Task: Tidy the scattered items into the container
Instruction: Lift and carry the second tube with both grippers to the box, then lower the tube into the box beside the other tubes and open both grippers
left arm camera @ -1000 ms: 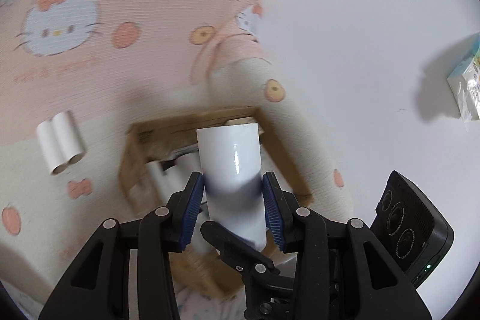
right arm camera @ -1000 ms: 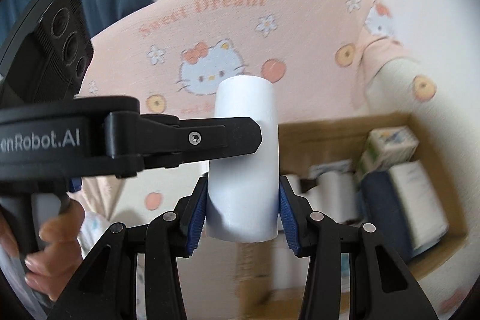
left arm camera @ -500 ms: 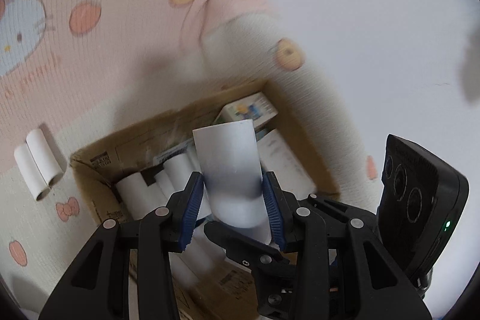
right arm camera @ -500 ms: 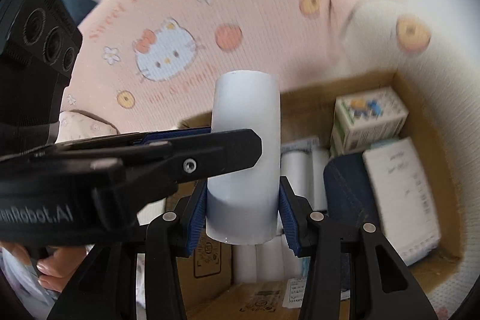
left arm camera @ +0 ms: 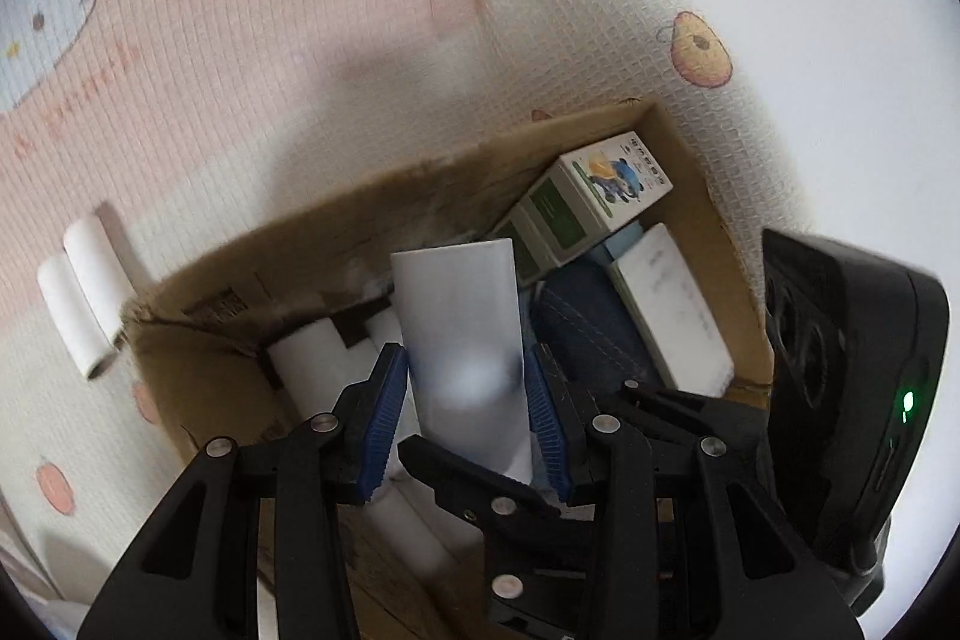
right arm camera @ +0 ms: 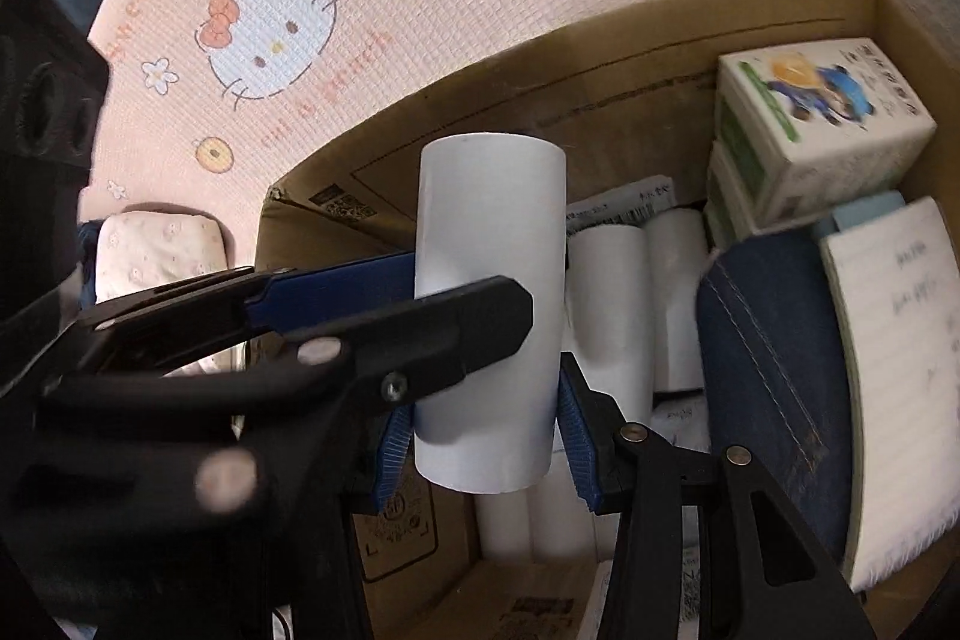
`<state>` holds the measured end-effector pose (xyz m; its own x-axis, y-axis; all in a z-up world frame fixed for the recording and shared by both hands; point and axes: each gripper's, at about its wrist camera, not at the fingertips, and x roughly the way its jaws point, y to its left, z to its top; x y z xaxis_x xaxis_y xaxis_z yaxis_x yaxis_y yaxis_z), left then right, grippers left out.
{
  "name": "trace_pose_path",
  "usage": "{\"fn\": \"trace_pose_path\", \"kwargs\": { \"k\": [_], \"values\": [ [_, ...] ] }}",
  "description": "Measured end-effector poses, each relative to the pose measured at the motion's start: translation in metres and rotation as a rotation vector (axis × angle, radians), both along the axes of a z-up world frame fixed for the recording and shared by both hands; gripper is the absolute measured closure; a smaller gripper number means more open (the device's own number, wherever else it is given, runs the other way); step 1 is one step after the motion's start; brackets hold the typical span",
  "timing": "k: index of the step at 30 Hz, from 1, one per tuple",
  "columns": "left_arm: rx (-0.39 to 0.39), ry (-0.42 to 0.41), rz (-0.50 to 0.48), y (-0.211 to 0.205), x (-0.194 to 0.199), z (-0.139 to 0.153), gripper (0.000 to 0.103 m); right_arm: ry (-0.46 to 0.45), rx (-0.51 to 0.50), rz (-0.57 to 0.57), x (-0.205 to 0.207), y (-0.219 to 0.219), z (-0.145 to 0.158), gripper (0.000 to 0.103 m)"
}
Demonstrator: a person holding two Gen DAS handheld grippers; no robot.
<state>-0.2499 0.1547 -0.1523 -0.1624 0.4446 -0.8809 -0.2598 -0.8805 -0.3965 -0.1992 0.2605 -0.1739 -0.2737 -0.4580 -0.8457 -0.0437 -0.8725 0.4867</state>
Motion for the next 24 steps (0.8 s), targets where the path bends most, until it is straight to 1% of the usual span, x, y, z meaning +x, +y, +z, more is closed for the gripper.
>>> {"fn": "trace_pose_path", "kwargs": {
  "k": [2,4,9,12,14,16,21,22,23,24],
  "values": [
    [0.006,-0.009,0.003,-0.005,-0.003,-0.002,0.059,-0.009,-0.004,0.001,-0.007,-0.002,-0.005,0.061],
    [0.029,-0.026,0.010,-0.012,-0.006,-0.003,0.059,-0.023,0.025,0.014,-0.014,-0.005,-0.010,0.061],
    [0.031,0.012,0.035,-0.029,-0.009,0.001,0.059,-0.073,0.094,0.044,-0.019,-0.011,-0.027,0.061],
    [0.042,-0.001,0.056,-0.040,-0.010,0.000,0.059,-0.104,0.131,0.022,-0.021,-0.009,-0.031,0.060],
    [0.041,0.000,0.064,-0.043,-0.010,0.000,0.059,-0.115,0.102,0.008,-0.022,-0.005,-0.029,0.060],
    [0.035,0.009,0.062,-0.043,-0.009,0.003,0.059,-0.106,0.085,0.000,-0.022,-0.001,-0.023,0.060],
    [0.022,0.025,0.036,-0.037,-0.001,0.014,0.059,-0.043,0.171,0.034,-0.015,-0.001,-0.001,0.059],
    [0.015,0.026,0.027,-0.033,0.000,0.015,0.060,-0.037,0.183,0.041,-0.012,-0.001,0.002,0.060],
    [0.005,0.024,0.016,-0.028,0.002,0.015,0.068,-0.035,0.198,0.048,-0.010,-0.002,0.005,0.060],
    [-0.012,0.016,0.001,-0.023,0.004,0.014,0.080,-0.035,0.211,0.050,-0.008,-0.001,0.007,0.060]
  ]
}}
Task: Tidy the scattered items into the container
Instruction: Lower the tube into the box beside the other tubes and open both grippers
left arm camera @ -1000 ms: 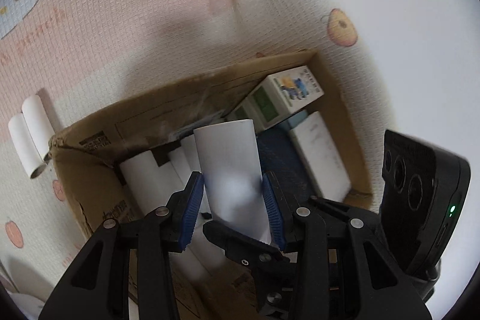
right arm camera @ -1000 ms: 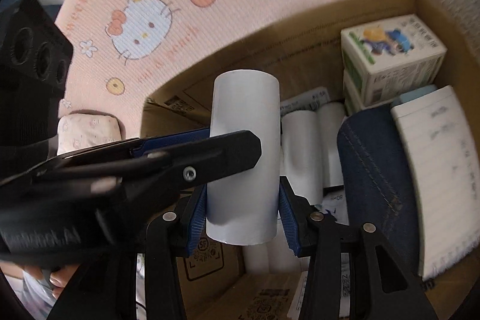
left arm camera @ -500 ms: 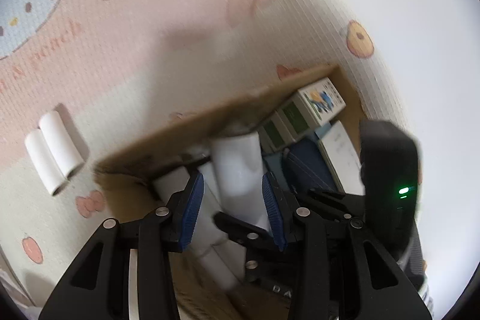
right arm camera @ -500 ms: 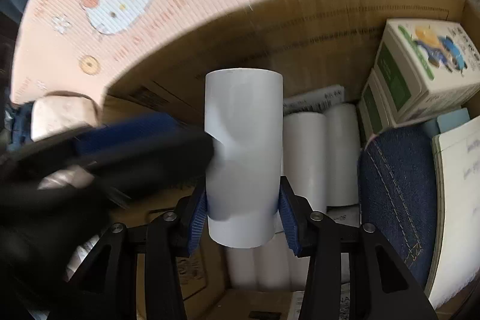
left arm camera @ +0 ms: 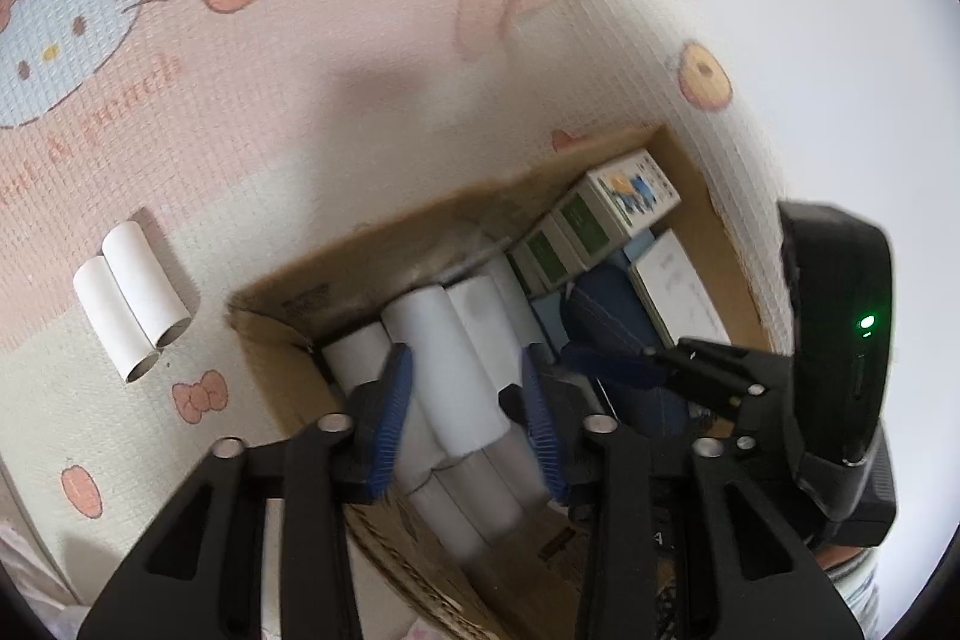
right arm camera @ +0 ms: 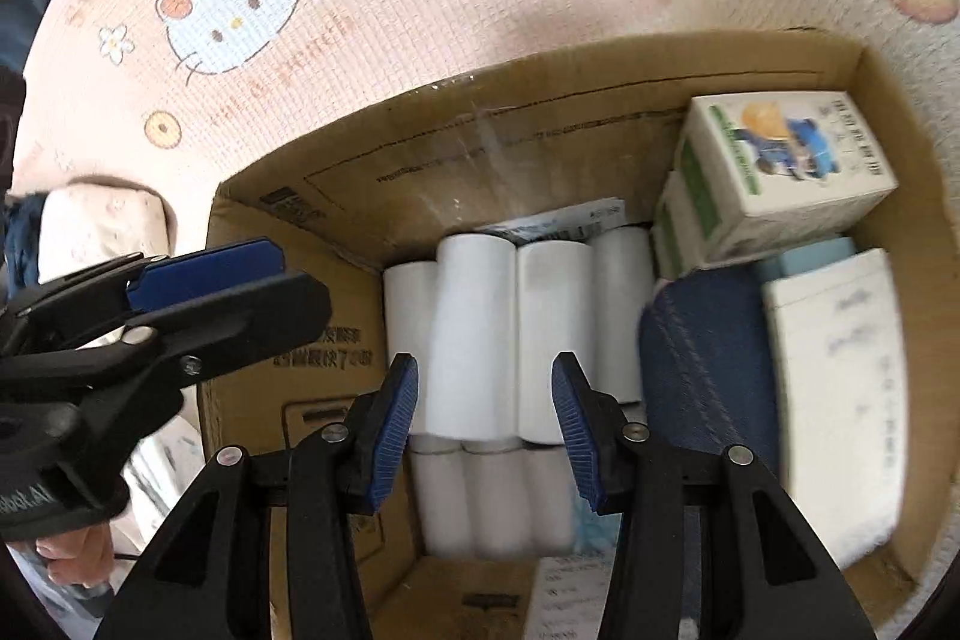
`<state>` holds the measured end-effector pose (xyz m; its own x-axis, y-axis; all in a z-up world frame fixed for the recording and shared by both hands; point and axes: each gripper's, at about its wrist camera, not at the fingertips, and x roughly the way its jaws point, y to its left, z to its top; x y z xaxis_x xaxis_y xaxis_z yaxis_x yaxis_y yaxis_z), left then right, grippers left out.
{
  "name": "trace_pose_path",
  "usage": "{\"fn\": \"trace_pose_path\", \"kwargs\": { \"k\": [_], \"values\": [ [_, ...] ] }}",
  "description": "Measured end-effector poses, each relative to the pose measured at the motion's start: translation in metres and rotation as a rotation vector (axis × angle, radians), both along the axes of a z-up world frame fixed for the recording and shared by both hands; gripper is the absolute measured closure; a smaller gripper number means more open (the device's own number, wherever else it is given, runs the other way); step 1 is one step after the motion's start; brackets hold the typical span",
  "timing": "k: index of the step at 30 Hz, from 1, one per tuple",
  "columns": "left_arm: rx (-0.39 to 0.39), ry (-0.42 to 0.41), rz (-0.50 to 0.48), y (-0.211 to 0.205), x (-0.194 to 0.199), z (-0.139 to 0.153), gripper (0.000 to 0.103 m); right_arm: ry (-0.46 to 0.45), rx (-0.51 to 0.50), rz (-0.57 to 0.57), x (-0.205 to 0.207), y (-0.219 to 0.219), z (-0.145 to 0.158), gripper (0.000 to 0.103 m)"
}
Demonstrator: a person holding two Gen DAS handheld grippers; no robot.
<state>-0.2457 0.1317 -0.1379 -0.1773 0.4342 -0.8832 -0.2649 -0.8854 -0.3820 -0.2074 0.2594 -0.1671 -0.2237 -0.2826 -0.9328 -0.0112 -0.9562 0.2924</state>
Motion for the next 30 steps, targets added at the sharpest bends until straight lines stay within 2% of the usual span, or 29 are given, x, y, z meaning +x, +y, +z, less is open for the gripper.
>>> {"fn": "trace_pose_path", "kwargs": {
  "k": [3,7,11,14,18,23,26,29,30],
  "values": [
    [-0.023,-0.024,-0.021,0.013,0.003,-0.008,0.090,-0.024,0.004,-0.031,0.008,0.010,-0.001,0.084],
    [-0.065,-0.104,0.000,0.028,0.000,-0.030,0.092,-0.083,-0.062,-0.068,0.012,0.027,-0.017,0.086],
    [-0.117,-0.193,0.004,0.039,-0.003,-0.054,0.092,-0.120,-0.045,-0.035,0.016,0.026,-0.029,0.086],
    [-0.174,-0.206,0.005,0.046,-0.004,-0.068,0.093,-0.134,-0.011,-0.017,0.018,0.027,-0.037,0.086],
    [-0.157,-0.235,0.035,0.047,-0.007,-0.077,0.093,-0.149,-0.028,-0.017,0.016,0.029,-0.044,0.086],
    [-0.127,-0.258,0.060,0.045,-0.010,-0.084,0.095,-0.133,-0.036,-0.016,0.014,0.031,-0.039,0.086],
    [-0.133,-0.271,0.056,0.048,-0.011,-0.092,0.098,-0.113,0.010,0.023,0.014,0.026,-0.031,0.086],
    [-0.200,-0.274,0.055,0.053,-0.010,-0.100,0.099,-0.085,0.117,0.080,0.017,0.016,-0.022,0.086],
    [-0.200,-0.269,0.058,0.053,-0.009,-0.100,0.099,-0.070,0.162,0.101,0.020,0.013,-0.018,0.086]
  ]
}}
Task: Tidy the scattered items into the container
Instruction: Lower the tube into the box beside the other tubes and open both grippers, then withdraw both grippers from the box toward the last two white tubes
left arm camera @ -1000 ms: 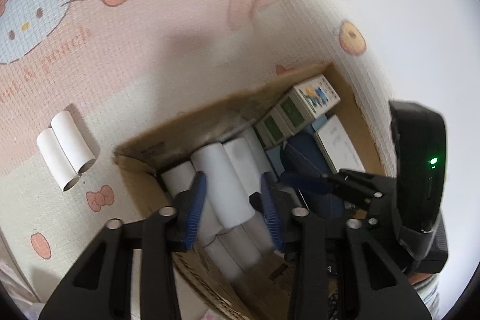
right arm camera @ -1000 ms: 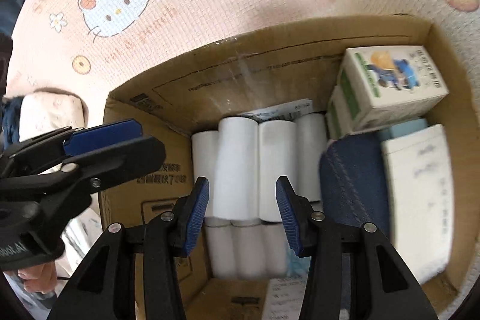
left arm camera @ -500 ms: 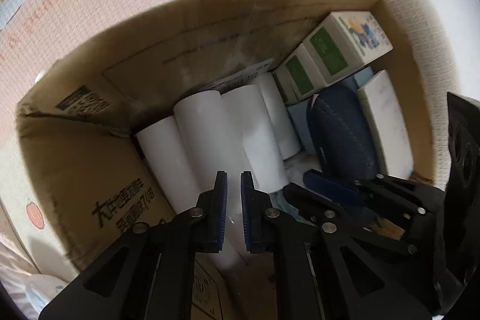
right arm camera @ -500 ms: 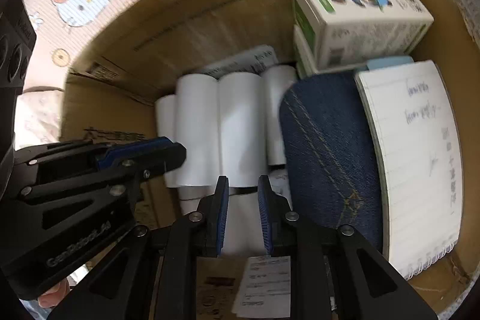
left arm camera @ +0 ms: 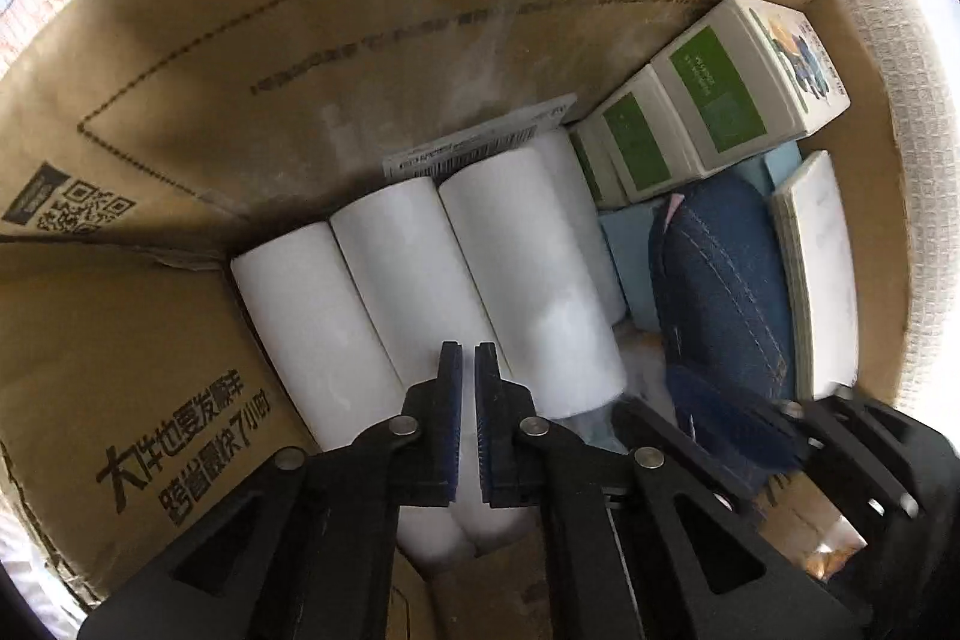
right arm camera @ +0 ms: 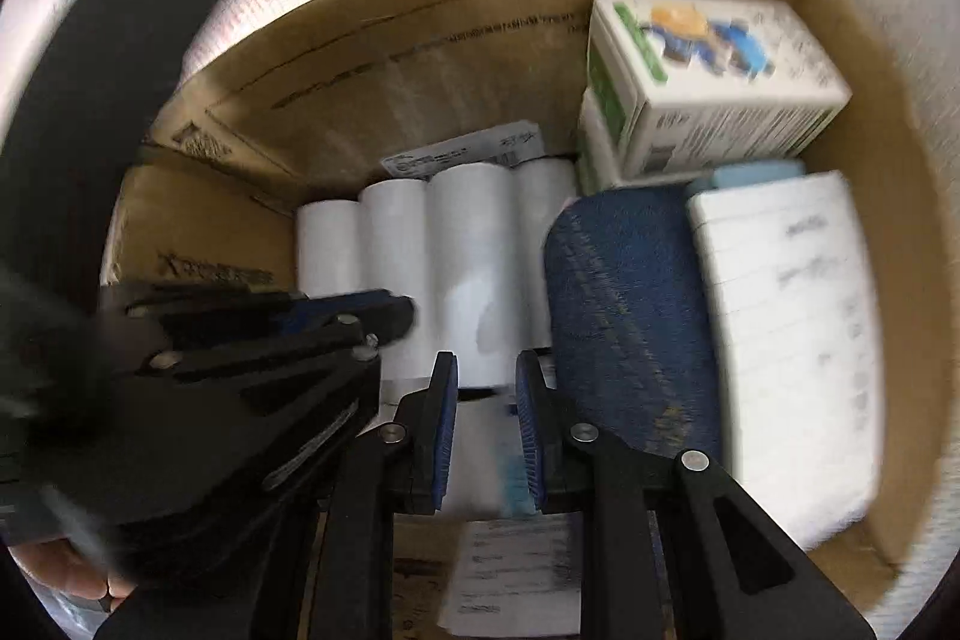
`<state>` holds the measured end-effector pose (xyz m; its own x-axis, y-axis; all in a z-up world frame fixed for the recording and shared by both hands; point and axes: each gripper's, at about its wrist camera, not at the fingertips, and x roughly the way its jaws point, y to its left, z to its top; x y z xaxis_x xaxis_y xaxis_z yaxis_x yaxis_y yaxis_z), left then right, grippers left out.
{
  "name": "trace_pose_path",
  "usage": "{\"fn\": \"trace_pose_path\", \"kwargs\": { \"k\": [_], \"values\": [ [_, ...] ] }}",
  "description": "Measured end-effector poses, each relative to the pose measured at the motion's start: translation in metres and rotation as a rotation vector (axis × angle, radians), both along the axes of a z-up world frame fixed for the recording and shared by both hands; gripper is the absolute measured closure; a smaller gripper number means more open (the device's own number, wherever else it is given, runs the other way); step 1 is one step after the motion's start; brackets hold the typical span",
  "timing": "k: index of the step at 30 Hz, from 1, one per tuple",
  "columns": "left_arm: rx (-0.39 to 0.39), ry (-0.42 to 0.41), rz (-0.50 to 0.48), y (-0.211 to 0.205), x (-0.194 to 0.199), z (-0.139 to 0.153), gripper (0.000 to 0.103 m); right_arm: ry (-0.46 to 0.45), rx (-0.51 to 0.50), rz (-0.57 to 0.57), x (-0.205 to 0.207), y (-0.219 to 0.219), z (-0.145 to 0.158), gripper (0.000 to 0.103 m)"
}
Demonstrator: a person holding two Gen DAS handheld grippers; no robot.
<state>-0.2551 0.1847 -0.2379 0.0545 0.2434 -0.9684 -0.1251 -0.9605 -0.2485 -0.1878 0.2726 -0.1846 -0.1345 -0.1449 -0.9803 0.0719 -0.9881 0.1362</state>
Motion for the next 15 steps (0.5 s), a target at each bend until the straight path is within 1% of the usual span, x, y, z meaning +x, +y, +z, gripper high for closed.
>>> {"fn": "trace_pose_path", "kwargs": {
  "k": [1,3,4,5,10,12,15],
  "values": [
    [0.005,-0.004,0.007,-0.001,0.000,0.000,0.099,0.014,0.031,0.019,0.002,-0.003,0.004,0.086],
    [0.012,-0.011,0.012,-0.004,0.001,0.002,0.099,0.027,0.048,0.054,0.005,-0.007,0.009,0.086],
    [0.002,-0.003,0.013,-0.007,0.003,0.006,0.099,0.032,0.048,0.064,0.006,-0.008,0.011,0.086],
    [-0.013,0.019,0.019,-0.010,0.006,0.013,0.099,0.036,0.040,0.069,0.007,-0.009,0.013,0.086],
    [-0.061,0.203,-0.007,-0.029,0.022,0.058,0.098,0.013,-0.022,0.059,-0.001,-0.008,0.008,0.086],
    [-0.053,0.262,-0.019,-0.038,0.028,0.073,0.098,0.004,-0.023,0.035,-0.007,-0.009,0.003,0.086],
    [-0.002,0.310,-0.039,-0.052,0.036,0.088,0.098,-0.004,0.045,0.040,-0.010,-0.012,-0.007,0.087]
  ]
}}
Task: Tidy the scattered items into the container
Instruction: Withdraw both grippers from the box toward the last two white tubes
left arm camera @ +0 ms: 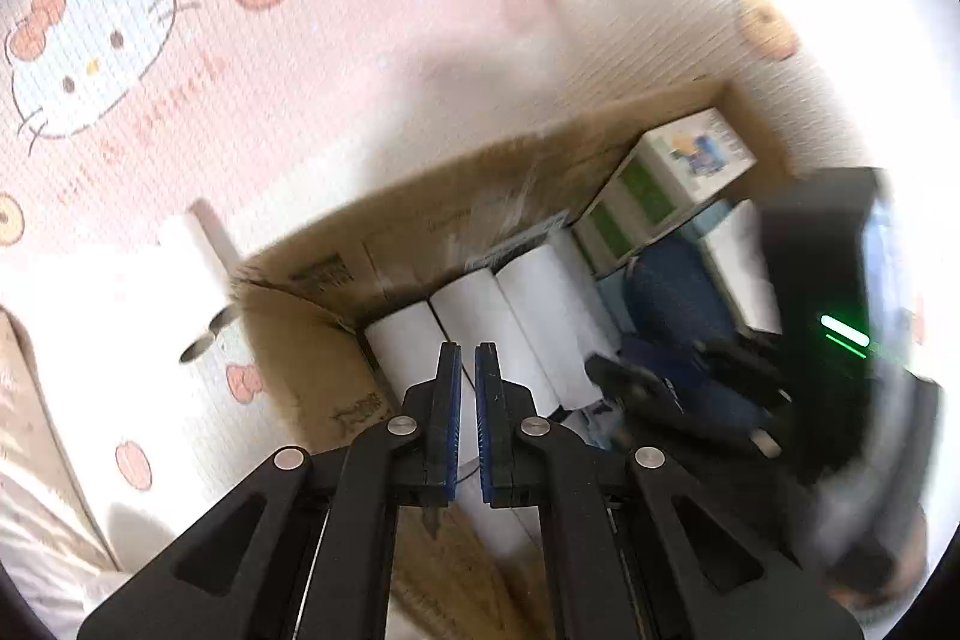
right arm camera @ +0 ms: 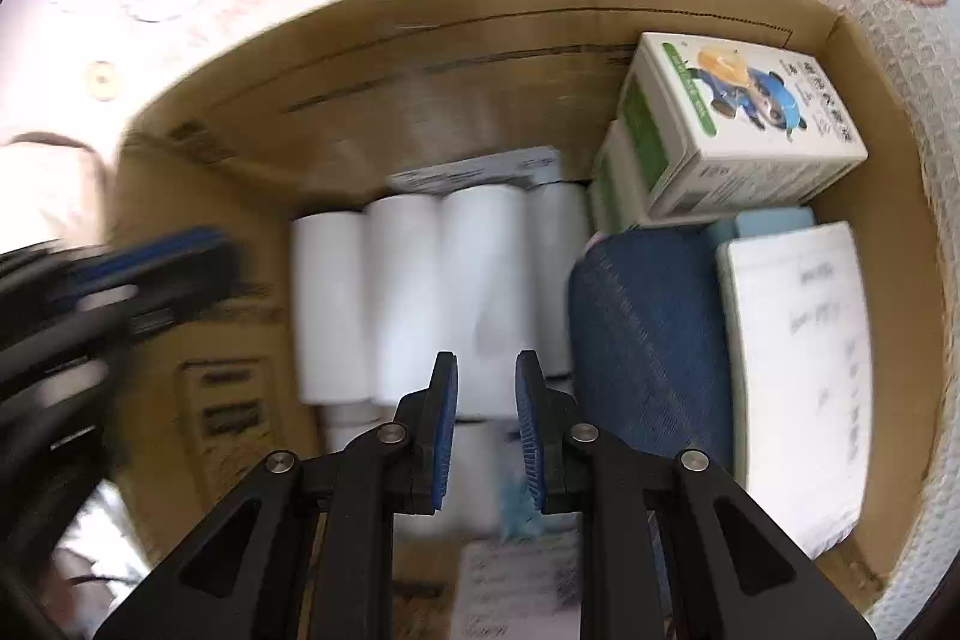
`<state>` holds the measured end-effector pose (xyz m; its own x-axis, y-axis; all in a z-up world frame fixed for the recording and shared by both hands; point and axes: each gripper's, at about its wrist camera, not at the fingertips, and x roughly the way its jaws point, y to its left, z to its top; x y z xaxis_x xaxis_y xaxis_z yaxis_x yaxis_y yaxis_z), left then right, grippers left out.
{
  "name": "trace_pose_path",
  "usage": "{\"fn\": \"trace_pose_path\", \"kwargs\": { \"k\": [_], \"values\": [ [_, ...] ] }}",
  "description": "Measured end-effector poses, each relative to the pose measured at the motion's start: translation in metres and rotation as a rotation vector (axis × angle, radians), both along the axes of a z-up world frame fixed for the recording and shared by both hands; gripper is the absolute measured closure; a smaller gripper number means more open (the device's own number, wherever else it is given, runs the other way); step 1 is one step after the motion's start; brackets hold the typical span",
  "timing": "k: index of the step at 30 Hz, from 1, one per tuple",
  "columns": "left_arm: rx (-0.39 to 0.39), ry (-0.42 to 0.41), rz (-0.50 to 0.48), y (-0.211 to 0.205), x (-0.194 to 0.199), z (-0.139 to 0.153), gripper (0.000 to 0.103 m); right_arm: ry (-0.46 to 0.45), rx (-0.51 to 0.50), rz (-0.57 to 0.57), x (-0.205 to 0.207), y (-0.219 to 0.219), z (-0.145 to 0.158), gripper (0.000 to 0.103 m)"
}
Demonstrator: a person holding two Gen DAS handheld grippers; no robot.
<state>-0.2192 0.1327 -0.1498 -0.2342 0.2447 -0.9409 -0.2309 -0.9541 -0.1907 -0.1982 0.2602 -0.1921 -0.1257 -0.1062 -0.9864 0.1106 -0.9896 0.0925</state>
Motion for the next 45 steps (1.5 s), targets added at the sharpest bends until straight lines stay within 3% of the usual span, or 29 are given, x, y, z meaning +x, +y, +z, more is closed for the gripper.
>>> {"fn": "trace_pose_path", "kwargs": {
  "k": [7,17,25,27,30,33,41,45],
  "values": [
    [0.089,0.076,-0.022,-0.016,-0.003,0.013,0.098,-0.022,0.050,-0.008,-0.008,-0.011,-0.012,0.087],
    [0.136,0.088,-0.021,-0.027,-0.001,0.016,0.098,-0.021,0.097,-0.008,-0.005,-0.020,-0.019,0.087],
    [0.137,0.181,-0.046,-0.034,0.019,0.031,0.096,0.128,0.094,0.031,0.044,-0.039,0.039,0.087],
    [0.146,0.194,-0.053,-0.037,0.025,0.036,0.088,0.163,0.111,0.047,0.058,-0.045,0.053,0.087],
    [0.174,0.231,-0.062,-0.043,0.037,0.044,0.061,0.212,0.162,0.068,0.069,-0.059,0.071,0.087],
    [0.232,0.288,-0.061,-0.056,0.052,0.052,0.051,0.268,0.189,0.103,0.076,-0.083,0.090,0.087],
    [0.353,0.361,-0.024,-0.095,0.090,0.034,0.045,0.454,0.244,0.193,0.097,-0.115,0.099,0.087],
    [0.353,0.372,-0.029,-0.109,0.103,0.015,0.045,0.551,0.322,0.279,0.122,-0.137,0.096,0.087]
  ]
}}
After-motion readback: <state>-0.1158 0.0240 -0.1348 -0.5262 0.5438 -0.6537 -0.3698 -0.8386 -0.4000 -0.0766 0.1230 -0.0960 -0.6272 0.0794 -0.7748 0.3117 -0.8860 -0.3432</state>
